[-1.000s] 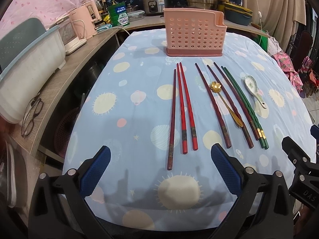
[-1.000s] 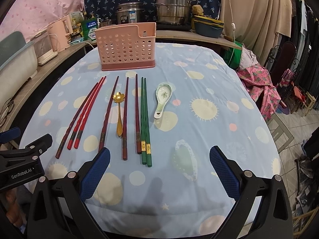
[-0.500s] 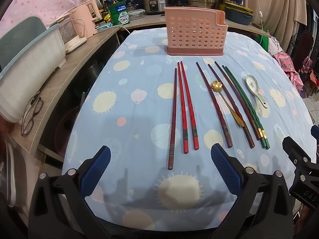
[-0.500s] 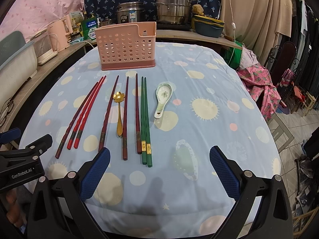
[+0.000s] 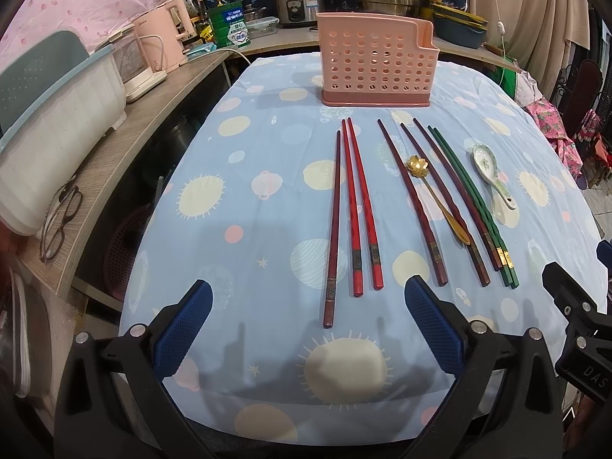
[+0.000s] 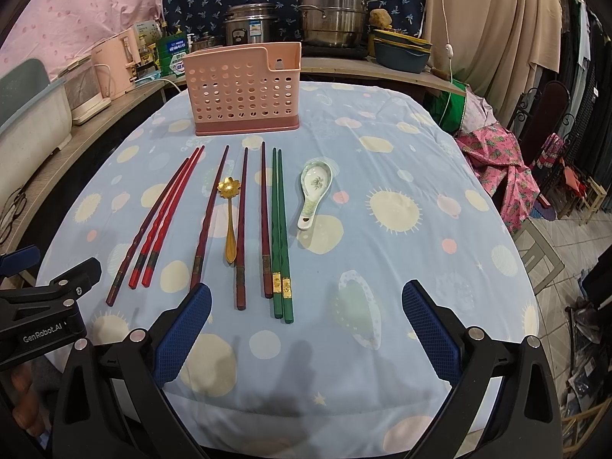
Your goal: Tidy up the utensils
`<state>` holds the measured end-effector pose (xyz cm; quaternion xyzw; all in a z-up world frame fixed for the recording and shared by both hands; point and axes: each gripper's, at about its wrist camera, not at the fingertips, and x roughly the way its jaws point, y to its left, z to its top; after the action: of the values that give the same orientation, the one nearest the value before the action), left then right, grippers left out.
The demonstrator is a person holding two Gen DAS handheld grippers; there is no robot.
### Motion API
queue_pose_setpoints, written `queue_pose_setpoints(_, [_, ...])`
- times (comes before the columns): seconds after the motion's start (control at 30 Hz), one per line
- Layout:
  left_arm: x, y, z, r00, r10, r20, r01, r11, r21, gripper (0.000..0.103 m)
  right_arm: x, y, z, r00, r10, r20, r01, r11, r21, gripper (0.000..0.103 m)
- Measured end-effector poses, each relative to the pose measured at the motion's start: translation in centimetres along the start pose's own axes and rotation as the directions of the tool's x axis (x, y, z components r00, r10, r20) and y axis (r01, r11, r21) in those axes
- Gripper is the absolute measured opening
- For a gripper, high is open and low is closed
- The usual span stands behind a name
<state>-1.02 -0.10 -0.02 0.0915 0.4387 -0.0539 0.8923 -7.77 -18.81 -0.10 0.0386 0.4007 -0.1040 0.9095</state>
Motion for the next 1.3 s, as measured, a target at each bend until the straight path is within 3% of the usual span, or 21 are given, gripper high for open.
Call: queue_pose_setpoints(1.3, [0.75,0.3,-0.14,1.0,-0.012,-0.023,0.012,1.0,-0.014,0.096,0.8,-0.22,-0.41,1.0,0.004,-0.019,-0.003,1.0,0.021,0.096])
